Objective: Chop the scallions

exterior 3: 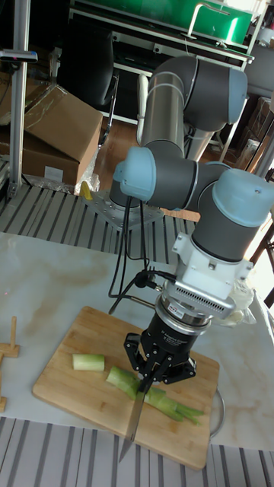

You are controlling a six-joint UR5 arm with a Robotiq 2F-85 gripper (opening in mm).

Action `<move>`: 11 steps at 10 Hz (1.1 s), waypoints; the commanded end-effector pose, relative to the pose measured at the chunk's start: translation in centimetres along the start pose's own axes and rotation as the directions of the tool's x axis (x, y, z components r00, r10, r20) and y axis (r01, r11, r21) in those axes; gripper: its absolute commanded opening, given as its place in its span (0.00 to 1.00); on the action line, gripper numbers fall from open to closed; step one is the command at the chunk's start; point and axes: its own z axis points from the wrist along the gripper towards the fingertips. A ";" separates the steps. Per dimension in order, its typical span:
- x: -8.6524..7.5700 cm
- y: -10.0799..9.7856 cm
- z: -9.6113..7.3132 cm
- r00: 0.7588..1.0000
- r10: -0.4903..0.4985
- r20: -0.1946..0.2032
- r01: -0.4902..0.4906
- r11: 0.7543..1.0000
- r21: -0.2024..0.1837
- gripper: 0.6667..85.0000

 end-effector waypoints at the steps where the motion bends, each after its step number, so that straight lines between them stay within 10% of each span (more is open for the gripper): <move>1: 0.1 0.4 -0.2 1.000 0.008 -0.005 -0.008 1.000 -0.006 0.00; 11: -0.8 -0.3 0.1 0.997 -0.018 -0.068 0.015 0.999 -0.046 0.00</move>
